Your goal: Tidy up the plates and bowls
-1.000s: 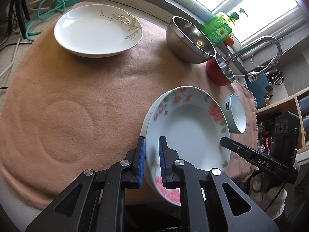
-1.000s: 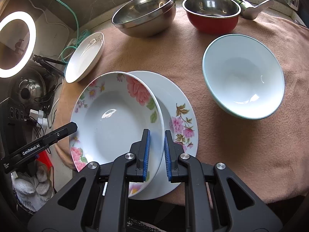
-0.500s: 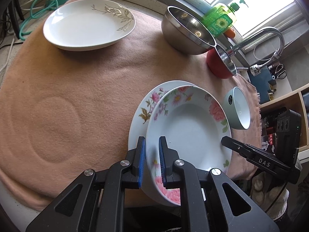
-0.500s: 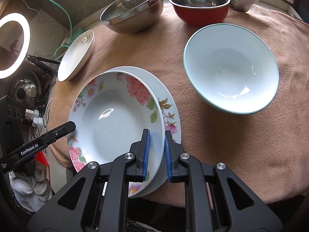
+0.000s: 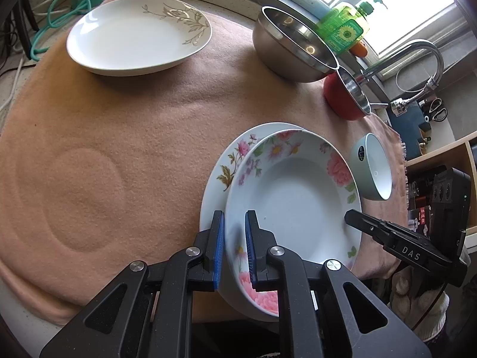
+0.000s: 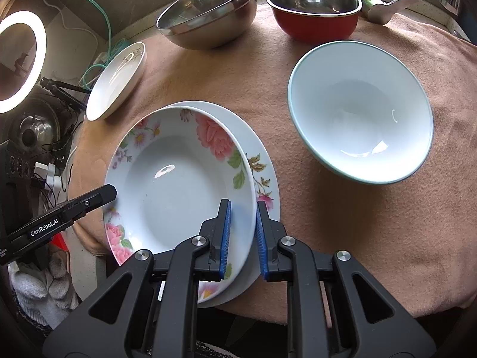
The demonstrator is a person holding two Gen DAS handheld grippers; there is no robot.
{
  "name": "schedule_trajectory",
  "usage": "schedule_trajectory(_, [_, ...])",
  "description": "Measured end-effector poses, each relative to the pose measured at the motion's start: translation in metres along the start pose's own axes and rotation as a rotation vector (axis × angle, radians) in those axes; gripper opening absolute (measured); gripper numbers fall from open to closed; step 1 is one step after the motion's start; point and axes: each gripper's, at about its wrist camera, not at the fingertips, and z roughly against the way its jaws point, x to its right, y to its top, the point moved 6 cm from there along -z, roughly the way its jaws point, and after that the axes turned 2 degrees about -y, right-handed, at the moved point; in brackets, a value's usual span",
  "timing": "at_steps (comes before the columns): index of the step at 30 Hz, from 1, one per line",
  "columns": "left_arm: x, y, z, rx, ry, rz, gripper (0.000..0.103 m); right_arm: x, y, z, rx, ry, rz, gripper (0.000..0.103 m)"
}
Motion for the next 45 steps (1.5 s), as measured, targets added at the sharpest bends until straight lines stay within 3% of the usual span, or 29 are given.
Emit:
schedule_trajectory(10, [0.003, 0.0, 0.0, 0.001, 0.013, -0.014, 0.012, -0.004, 0.002, -0.001, 0.003, -0.036, 0.036, 0.027])
schedule_trajectory(37, [0.008, 0.001, 0.003, 0.01, 0.05, -0.063, 0.016, -0.002, 0.003, 0.005, 0.029, -0.051, 0.028, 0.027])
schedule_trajectory(45, [0.009, 0.005, 0.012, 0.033, 0.038, -0.06, 0.016, -0.008, 0.009, 0.023, 0.093, -0.033, 0.038, 0.051])
